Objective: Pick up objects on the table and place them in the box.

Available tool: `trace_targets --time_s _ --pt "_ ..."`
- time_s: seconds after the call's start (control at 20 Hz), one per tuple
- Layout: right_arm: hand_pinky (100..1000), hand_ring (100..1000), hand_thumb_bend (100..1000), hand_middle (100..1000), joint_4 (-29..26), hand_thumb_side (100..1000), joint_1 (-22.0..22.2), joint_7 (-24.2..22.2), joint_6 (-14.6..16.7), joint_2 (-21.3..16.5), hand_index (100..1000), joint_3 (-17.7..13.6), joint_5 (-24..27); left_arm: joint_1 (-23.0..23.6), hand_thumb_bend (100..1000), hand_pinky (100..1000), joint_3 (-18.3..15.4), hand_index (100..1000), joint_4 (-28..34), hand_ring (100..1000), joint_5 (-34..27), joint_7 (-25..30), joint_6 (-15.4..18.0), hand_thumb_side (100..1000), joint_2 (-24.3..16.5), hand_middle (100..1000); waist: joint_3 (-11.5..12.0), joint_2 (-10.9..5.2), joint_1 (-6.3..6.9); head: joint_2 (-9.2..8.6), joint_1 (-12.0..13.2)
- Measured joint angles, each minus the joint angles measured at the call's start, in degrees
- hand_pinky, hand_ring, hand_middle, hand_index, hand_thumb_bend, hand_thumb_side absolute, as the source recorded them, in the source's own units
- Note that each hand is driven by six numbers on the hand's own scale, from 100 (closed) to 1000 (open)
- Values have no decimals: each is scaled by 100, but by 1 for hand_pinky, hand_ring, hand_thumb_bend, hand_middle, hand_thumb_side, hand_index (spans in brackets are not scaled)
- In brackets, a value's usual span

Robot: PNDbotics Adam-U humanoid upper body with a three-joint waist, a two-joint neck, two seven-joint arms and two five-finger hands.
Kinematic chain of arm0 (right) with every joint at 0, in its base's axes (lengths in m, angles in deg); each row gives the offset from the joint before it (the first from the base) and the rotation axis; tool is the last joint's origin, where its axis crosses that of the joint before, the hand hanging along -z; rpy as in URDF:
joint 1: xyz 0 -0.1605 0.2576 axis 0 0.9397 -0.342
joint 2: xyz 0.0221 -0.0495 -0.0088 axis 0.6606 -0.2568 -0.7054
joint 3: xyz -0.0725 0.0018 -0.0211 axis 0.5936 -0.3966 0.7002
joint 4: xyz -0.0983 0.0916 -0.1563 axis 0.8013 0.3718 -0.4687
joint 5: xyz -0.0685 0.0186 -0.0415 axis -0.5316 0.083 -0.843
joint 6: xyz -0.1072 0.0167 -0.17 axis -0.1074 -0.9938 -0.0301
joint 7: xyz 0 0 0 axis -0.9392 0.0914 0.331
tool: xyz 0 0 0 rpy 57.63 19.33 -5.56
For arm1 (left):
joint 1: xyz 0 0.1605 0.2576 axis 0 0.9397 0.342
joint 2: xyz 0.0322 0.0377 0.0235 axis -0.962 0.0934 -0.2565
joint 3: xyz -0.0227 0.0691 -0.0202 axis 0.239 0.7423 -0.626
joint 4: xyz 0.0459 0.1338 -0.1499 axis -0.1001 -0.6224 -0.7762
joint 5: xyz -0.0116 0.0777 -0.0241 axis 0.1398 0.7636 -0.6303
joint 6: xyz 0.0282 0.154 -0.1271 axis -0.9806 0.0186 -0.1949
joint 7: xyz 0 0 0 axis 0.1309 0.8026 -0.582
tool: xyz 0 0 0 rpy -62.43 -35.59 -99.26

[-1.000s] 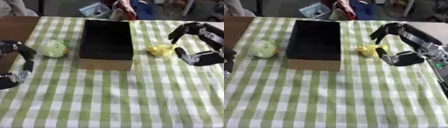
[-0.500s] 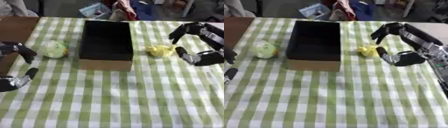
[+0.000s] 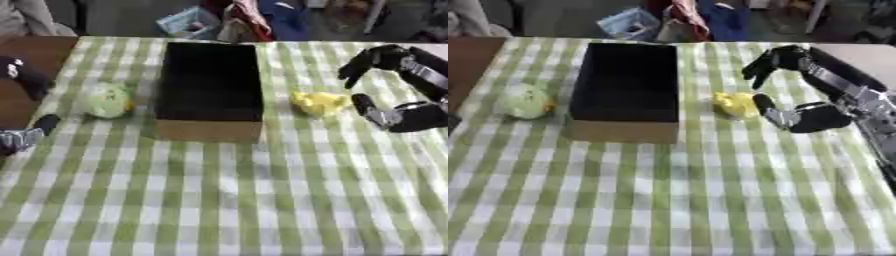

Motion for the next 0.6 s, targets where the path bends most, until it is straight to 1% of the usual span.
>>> trace_targets --time_s 0.15,0.25,0.4,0.6 --pt "748 625 100 671 0 307 -5 -17 1 0 801 16 0 -463 440 703 250 732 -686 547 254 170 210 134 -213 562 -60 0 27 0 41" --pt "747 625 100 671 0 307 -9 -39 4 0 801 42 0 -775 481 711 433 757 -1153 568 455 360 398 147 -273 589 -96 0 34 0 61" --pt "748 625 100 671 0 308 -48 -59 0 0 801 51 1 -1209 505 712 658 759 -1791 577 805 727 717 158 -291 601 -137 0 40 0 93" --pt "747 625 100 671 1 310 -57 -83 11 0 801 81 5 -1698 532 717 799 775 -2552 596 1244 1145 1046 187 -231 620 -192 -12 64 0 118"
